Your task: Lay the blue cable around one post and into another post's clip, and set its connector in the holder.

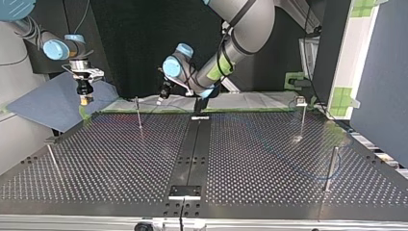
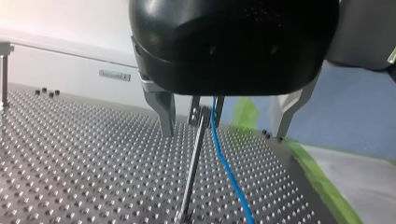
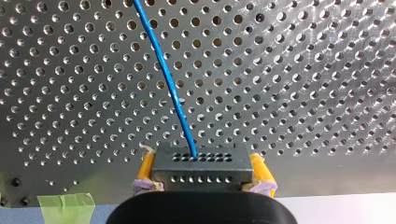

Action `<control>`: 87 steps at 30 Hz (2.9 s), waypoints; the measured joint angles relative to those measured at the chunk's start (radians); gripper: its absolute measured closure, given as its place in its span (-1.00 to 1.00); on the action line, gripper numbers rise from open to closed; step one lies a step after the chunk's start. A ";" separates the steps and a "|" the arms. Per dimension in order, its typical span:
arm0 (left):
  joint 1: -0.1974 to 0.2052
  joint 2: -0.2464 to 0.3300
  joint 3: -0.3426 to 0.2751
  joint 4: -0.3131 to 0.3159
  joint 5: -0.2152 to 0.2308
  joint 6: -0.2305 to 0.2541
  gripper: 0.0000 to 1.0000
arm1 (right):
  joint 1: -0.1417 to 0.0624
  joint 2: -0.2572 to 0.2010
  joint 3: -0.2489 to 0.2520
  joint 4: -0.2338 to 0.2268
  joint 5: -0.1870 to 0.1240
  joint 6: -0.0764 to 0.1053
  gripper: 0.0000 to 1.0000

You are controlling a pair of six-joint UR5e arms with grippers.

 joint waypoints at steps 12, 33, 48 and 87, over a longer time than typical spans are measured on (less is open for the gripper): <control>-0.040 0.001 0.000 -0.022 0.002 0.004 -1.00 | 0.002 0.000 0.000 0.004 0.000 0.000 1.00; -0.058 0.002 0.000 -0.023 0.000 0.003 -1.00 | 0.005 0.000 0.000 0.008 0.000 0.000 1.00; -0.058 0.002 0.000 -0.023 0.000 0.001 -1.00 | 0.007 0.000 0.000 0.012 0.000 0.000 1.00; -0.067 0.259 -0.240 0.036 -0.131 0.023 -1.00 | 0.009 0.000 0.000 0.017 -0.002 0.006 1.00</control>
